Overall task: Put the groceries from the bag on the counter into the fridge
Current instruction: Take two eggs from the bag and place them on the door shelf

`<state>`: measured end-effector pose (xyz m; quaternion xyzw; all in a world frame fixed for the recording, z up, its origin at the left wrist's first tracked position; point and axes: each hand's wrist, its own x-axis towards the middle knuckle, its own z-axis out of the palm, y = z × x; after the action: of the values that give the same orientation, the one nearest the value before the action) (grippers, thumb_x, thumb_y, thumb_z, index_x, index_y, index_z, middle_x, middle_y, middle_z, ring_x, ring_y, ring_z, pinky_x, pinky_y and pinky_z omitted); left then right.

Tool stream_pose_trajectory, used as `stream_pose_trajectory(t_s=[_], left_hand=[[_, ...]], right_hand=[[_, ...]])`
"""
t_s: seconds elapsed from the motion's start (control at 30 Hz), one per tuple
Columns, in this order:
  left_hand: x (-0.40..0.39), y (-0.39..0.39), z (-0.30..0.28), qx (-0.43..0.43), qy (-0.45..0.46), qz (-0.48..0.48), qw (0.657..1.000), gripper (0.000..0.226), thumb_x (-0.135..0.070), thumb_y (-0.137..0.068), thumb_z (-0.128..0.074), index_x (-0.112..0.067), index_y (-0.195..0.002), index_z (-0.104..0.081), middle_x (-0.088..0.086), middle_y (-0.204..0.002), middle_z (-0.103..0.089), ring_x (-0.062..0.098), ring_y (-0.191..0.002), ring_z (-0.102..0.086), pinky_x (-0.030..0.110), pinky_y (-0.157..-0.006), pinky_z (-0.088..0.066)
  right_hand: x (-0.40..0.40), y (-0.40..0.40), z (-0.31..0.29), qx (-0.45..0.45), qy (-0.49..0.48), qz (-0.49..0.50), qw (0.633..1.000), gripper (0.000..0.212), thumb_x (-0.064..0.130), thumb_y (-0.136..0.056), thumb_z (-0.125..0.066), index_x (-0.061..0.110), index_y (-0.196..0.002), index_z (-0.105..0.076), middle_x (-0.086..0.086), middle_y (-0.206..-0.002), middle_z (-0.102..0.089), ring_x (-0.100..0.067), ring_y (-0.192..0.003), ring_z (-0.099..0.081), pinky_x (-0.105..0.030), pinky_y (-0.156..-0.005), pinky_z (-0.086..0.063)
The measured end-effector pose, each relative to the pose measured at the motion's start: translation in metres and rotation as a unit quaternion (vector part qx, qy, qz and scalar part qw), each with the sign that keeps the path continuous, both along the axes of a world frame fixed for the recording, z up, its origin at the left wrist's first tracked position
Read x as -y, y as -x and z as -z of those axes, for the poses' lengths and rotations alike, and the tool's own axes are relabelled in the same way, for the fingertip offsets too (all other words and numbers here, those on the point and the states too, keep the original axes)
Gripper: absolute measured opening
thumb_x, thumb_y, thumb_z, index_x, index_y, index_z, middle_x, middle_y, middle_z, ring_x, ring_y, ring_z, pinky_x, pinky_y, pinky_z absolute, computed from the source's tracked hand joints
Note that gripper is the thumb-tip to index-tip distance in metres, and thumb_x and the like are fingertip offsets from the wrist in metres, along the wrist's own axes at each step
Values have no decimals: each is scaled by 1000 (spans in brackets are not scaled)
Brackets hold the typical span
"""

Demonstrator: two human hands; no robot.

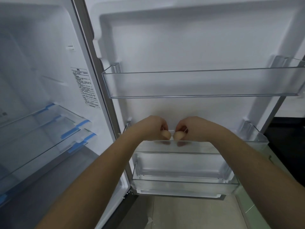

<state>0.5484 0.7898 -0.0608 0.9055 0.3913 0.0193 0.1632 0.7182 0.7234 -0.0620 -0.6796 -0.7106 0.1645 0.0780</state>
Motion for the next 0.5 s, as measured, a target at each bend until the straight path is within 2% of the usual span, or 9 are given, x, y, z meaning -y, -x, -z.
stream_pose_trajectory(t_s=[0.23, 0.4, 0.5], left_hand=[[-2, -2, 3, -3, -13, -5, 1000, 23, -31, -84, -64, -17, -101, -70, 1, -95, -68, 18, -83, -59, 26, -73, -49], [-3, -6, 6, -8, -22, -6, 1000, 23, -35, -83, -67, -18, -99, -70, 0, -94, -68, 19, -84, -60, 29, -77, -52], [-2, -8, 5, -14, -33, 2, 999, 29, -36, -85, -69, -16, -104, -71, 0, -97, -68, 19, -88, -61, 29, -78, -51]], right_hand=[[1, -6, 6, -34, -9, 10, 999, 29, 36, -77, -75, 24, -103, -70, 5, -96, -69, -15, -88, -63, -29, -80, -52], [6, -11, 8, -66, -17, 32, 997, 34, 44, -80, -73, 24, -107, -68, 5, -100, -69, -14, -88, -65, -32, -82, -54], [10, -14, 8, -85, -18, 48, 995, 39, 47, -78, -73, 25, -110, -66, 8, -103, -66, -10, -90, -62, -25, -79, -51]])
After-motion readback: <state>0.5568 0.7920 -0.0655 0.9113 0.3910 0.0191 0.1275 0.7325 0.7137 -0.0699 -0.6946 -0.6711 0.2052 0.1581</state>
